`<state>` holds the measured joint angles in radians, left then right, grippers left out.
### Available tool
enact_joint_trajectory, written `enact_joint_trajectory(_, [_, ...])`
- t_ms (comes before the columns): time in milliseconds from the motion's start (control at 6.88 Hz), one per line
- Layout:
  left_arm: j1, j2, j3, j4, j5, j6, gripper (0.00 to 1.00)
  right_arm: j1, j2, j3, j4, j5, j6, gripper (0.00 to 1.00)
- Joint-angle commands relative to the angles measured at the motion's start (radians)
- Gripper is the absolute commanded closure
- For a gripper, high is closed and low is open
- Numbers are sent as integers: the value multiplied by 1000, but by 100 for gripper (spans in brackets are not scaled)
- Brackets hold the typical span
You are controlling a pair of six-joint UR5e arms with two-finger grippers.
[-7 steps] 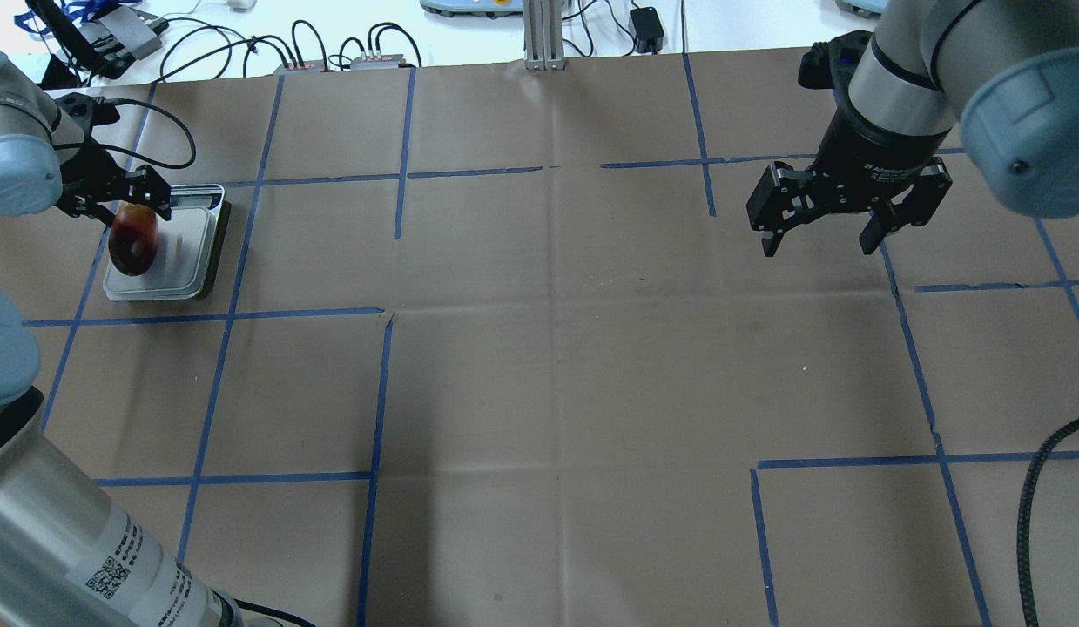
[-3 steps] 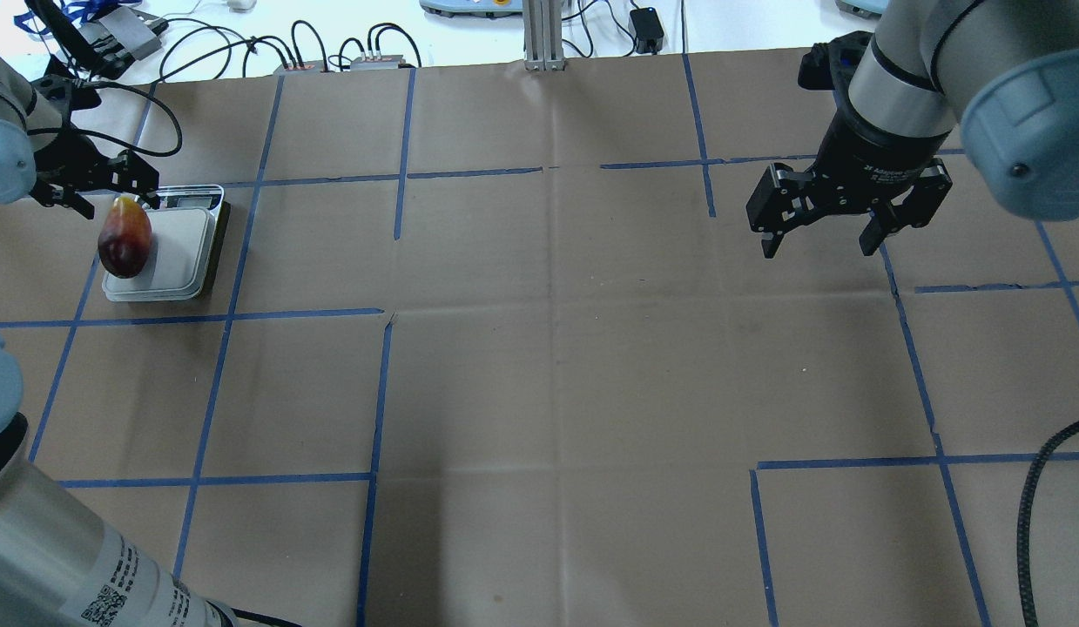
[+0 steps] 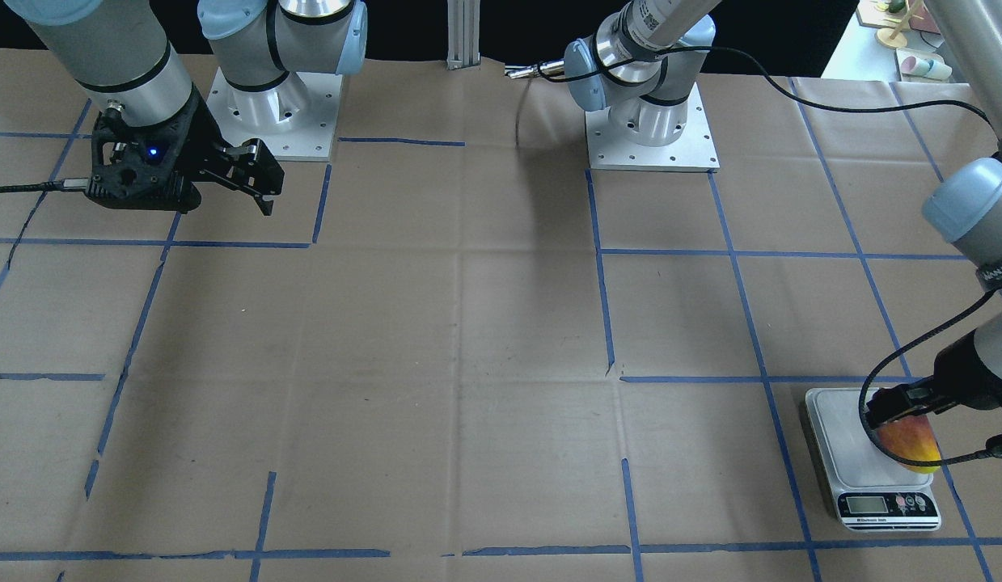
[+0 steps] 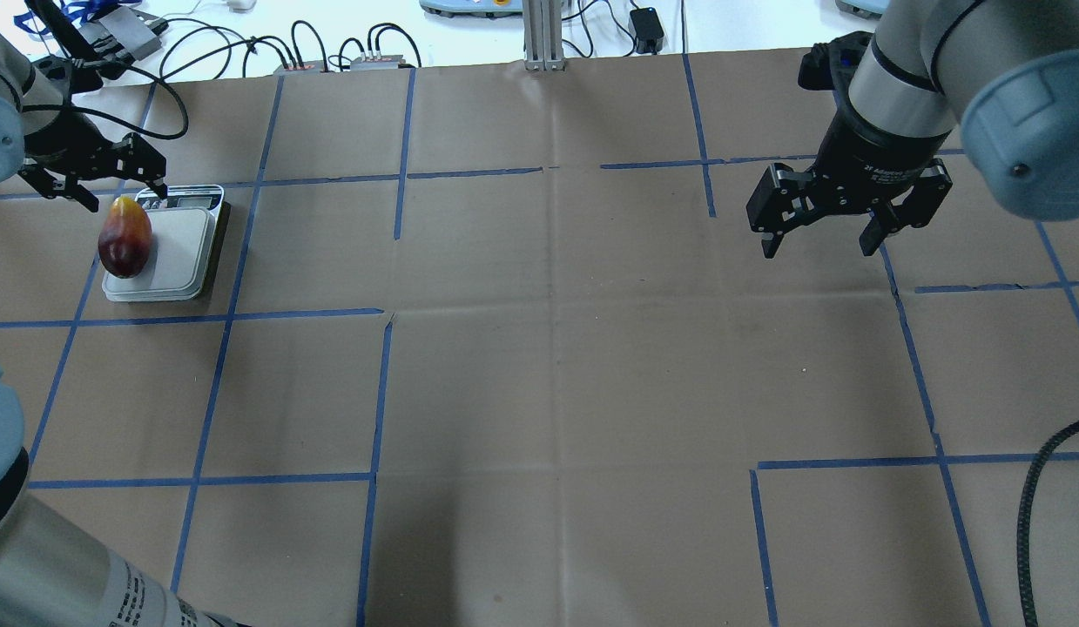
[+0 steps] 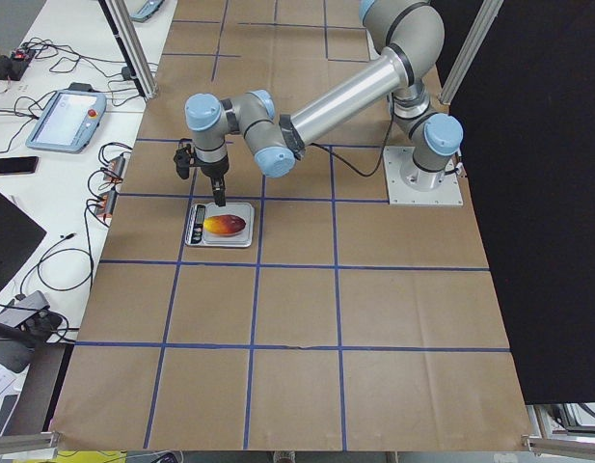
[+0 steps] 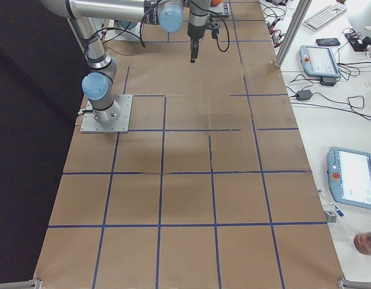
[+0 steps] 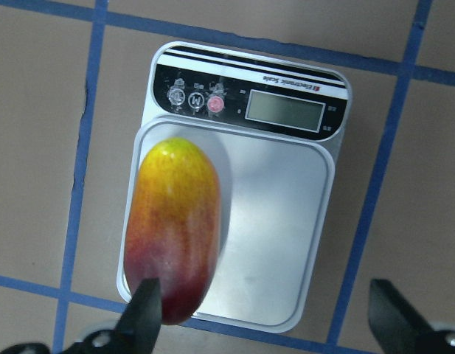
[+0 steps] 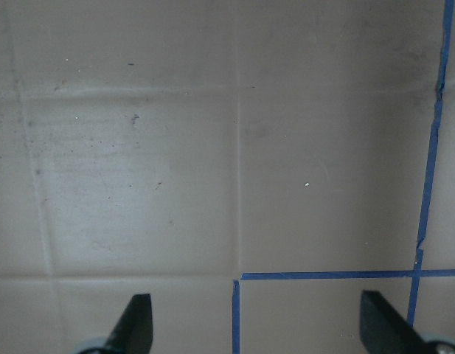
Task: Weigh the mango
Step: 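Lower the mango onto the scale and open the left gripper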
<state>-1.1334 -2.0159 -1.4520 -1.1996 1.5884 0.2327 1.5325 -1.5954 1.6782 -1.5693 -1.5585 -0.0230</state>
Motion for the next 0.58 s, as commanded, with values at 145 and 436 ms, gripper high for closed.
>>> enact_joint_trajectory(145, [-167, 233, -37, -205, -2, -192, 0, 0, 0, 0, 0, 0, 0, 0])
enact_joint_trajectory(436, [-334, 359, -115, -245, -4, -309, 0, 0, 0, 0, 0, 0, 0, 0])
